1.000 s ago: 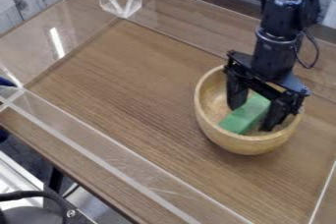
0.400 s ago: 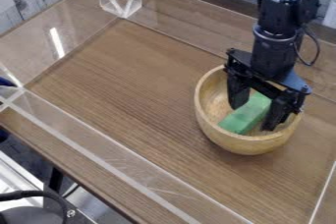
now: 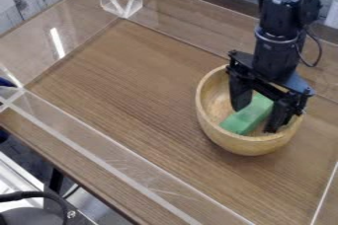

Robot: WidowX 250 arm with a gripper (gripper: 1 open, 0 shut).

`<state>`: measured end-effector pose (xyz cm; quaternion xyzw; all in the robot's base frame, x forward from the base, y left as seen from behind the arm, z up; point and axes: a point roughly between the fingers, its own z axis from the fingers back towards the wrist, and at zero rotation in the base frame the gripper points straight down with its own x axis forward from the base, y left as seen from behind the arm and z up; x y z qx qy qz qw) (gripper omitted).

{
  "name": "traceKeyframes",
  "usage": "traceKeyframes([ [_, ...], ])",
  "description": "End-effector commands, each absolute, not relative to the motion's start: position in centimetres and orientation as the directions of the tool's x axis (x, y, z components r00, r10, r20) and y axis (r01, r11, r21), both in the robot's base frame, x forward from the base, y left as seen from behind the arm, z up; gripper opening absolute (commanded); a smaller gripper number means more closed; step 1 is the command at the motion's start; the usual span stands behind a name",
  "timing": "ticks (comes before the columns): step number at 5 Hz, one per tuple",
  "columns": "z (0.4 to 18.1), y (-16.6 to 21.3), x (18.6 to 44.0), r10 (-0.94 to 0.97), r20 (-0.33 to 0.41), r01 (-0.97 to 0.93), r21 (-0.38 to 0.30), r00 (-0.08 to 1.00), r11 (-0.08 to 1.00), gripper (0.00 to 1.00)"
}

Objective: Remove the green block from inside the brown bowl and put it on the table

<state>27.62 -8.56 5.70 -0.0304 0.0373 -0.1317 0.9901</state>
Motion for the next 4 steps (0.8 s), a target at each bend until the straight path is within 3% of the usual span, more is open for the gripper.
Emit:
traceKeyframes([
  [1,8.23,-8.69,28.45,-0.271,0.030,0.272,-0.075,0.962,0.959,1.00],
  [4,7.57,-8.46,28.50,-0.269,0.029,0.270,-0.084,0.963,0.959,1.00],
])
